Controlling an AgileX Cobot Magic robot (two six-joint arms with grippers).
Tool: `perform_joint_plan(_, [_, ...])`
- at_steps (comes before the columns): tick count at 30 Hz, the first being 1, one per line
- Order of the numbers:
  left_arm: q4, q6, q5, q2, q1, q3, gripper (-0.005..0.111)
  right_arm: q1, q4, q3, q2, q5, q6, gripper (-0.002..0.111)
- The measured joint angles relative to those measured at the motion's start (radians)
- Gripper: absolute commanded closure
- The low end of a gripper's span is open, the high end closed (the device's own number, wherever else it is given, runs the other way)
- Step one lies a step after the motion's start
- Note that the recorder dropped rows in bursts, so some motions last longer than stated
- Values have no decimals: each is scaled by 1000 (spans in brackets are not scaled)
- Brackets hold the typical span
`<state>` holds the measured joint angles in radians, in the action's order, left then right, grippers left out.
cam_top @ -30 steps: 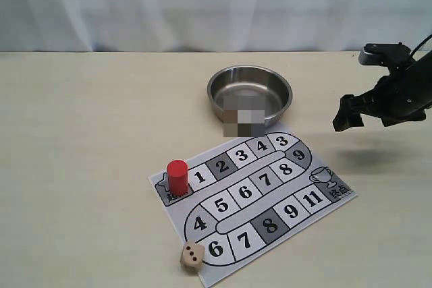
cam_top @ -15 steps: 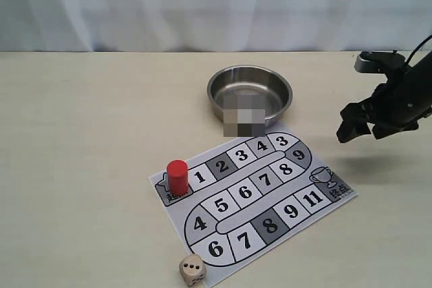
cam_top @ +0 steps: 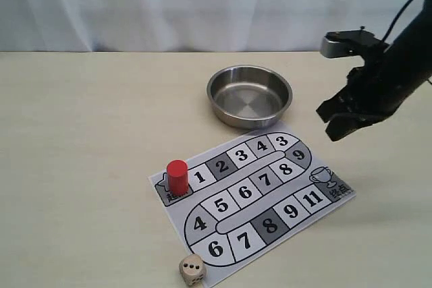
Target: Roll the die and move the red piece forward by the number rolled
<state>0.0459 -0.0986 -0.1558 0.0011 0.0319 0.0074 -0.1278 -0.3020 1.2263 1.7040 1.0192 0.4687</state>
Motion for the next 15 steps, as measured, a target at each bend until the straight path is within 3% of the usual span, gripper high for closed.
perform_joint_plan(8, [0,0,0,0,0,0,107,-226,-2,-58,-66,-11,-20,104])
perform_joint_plan(15, [0,0,0,0,0,0,107,-394,0,-173,-69,-130,-38,104])
